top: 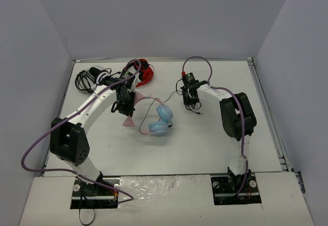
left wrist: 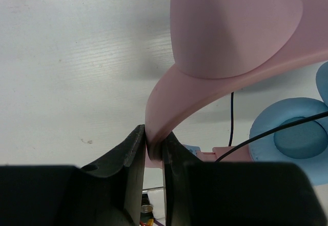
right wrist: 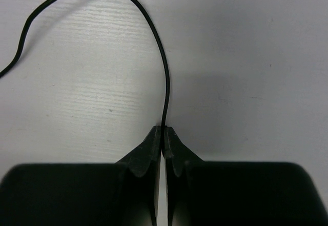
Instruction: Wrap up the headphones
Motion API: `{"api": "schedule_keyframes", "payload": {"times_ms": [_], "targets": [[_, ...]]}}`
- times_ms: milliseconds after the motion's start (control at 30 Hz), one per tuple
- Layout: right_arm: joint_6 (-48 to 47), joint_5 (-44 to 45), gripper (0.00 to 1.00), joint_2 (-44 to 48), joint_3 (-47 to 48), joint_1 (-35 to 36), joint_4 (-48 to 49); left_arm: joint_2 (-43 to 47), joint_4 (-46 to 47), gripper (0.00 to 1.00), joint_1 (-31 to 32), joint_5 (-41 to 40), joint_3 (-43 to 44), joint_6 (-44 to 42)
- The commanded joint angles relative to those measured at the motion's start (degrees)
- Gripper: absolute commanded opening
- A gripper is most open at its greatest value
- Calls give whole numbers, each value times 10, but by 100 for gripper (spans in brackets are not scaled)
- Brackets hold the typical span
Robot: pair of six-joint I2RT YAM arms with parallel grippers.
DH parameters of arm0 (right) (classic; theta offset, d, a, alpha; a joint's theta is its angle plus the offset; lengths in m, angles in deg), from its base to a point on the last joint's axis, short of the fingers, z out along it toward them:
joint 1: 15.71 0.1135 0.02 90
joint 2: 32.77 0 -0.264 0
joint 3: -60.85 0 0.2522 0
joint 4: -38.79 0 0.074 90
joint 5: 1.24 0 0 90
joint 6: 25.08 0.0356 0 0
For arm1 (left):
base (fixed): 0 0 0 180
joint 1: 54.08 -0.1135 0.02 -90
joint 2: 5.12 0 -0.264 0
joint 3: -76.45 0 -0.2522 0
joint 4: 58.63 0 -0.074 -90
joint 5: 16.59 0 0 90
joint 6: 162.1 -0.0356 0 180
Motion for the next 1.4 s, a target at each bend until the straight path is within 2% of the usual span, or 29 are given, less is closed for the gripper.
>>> {"api": "schedule_keyframes", "payload": {"times_ms": [0,400,767,1367], "targets": [[3,-13,0,31,45,0,-21,23,20,0,10,34,8,-3],[-6,-7,0,81,172,8,-94,1,42,0,48,39,-4,10],[6,-9,0,124,204,8,-108,-56,73,0,94,37,-8,30],[4,16,0,177,277,-3,-150,-124,97,0,119,37,3,42]]}}
